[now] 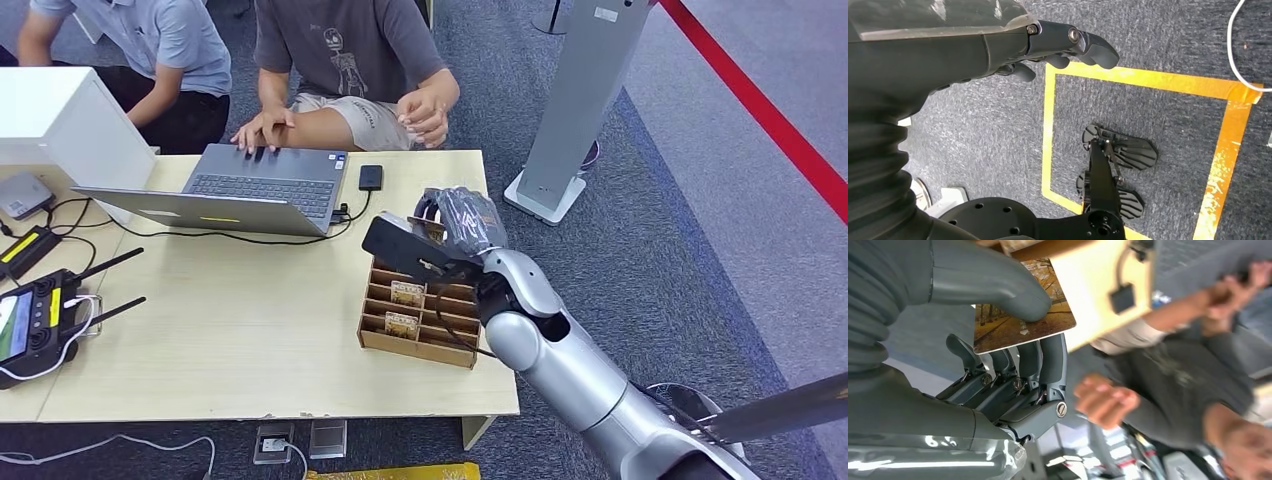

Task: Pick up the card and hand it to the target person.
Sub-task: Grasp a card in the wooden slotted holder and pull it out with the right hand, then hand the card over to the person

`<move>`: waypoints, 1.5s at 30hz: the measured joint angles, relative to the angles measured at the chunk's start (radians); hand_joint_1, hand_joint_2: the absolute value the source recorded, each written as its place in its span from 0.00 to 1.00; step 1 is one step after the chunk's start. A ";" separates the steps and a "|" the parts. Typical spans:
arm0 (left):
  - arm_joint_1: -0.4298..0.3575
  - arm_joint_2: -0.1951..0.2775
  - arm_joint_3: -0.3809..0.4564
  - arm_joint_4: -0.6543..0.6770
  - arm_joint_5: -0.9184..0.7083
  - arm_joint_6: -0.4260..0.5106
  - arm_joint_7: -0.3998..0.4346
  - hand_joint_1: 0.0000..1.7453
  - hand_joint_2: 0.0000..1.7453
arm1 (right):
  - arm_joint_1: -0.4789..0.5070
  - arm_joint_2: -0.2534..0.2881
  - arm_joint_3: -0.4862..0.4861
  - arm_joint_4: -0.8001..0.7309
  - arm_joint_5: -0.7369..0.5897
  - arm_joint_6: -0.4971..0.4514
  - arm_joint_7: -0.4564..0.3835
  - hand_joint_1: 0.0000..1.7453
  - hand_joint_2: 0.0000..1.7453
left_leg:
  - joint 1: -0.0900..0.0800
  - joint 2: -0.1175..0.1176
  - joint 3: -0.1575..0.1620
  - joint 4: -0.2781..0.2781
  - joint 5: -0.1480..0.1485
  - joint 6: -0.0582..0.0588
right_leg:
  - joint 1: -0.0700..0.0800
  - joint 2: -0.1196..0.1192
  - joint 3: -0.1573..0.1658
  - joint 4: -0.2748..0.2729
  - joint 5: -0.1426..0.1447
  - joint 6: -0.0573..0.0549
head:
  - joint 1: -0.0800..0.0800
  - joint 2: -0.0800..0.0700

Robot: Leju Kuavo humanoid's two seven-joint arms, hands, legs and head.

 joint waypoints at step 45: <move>-0.002 0.019 -0.028 0.000 -0.025 -0.029 -0.039 0.00 1.00 | -0.472 0.139 0.060 0.890 0.046 -0.290 -0.423 0.00 1.00 | 0.000 -0.001 -0.001 0.000 0.001 0.000 | 0.000 -0.001 -0.001 0.001 0.000 0.000 | 0.000 0.000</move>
